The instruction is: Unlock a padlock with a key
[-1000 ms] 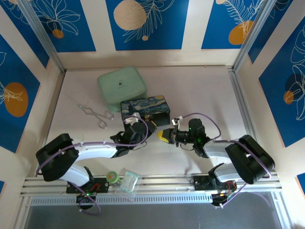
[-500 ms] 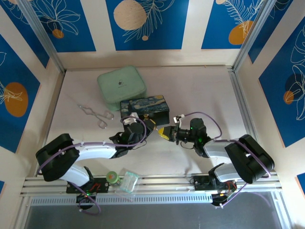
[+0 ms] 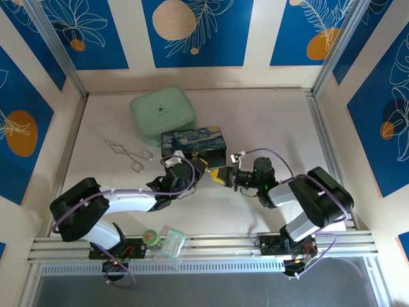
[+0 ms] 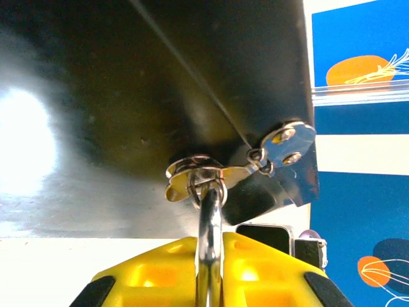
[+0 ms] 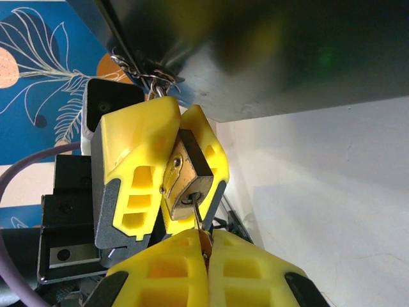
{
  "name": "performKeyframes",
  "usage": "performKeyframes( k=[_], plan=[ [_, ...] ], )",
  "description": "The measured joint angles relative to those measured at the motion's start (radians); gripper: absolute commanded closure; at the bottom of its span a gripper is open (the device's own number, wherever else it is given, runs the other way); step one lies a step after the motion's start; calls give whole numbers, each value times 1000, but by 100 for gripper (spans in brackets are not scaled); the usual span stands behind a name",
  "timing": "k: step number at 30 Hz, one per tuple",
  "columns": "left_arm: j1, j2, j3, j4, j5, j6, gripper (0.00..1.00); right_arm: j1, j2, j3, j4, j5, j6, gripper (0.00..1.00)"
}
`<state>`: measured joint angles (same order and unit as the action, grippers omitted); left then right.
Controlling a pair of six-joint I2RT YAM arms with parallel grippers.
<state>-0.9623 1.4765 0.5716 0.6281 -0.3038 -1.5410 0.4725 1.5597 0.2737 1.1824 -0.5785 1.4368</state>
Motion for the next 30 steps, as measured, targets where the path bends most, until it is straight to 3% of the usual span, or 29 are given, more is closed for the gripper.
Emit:
performKeyframes(
  k=[10, 24, 25, 27, 30],
  plan=[
    [6, 0, -16, 60, 23, -29, 100, -68, 80, 42, 92, -146, 5, 100],
    [8, 63, -44, 195, 24, -84, 100, -37, 101, 72, 68, -115, -3, 100],
    [9, 65, -44, 194, 23, -85, 100, -37, 107, 74, 69, -119, -3, 99],
    [10, 66, -47, 196, 23, -87, 100, -37, 111, 81, 65, -122, -4, 82],
    [10, 66, -56, 208, 27, -101, 100, -33, 110, 85, 52, -124, -15, 74]
  ],
)
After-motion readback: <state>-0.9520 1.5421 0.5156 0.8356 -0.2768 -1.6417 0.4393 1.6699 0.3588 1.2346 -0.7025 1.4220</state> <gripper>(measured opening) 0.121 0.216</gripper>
